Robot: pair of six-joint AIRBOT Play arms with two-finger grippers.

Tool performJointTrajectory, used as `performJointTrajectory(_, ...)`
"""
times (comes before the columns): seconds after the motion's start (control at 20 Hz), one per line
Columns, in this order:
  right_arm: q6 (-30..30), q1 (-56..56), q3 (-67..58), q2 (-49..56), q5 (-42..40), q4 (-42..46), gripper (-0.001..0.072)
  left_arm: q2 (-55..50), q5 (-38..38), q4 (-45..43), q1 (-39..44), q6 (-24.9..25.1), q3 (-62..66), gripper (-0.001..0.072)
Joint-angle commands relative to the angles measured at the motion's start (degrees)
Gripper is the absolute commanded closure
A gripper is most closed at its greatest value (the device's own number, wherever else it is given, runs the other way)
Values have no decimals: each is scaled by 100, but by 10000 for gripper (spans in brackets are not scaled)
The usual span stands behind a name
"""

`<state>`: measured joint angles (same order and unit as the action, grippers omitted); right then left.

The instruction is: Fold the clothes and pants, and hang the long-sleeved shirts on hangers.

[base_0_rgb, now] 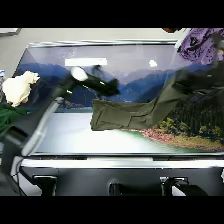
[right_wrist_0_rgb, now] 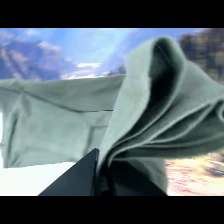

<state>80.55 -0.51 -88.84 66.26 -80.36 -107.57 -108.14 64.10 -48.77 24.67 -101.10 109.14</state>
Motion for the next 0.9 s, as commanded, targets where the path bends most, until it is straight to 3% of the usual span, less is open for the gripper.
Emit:
performJointTrajectory(0.0,-704,1222,4,332,433,404,687,885,1266,-1401,-1010,-142,4,695)
performJointTrajectory(0.35,-1593,3045,4,1593,1582,649,687,1687,1565,-1449,-2251,-138,4,694)
performJointTrajectory(0.85,-2041,3821,4,2662,2245,487,685,1751,1694,-1453,-2459,-90,2,694)
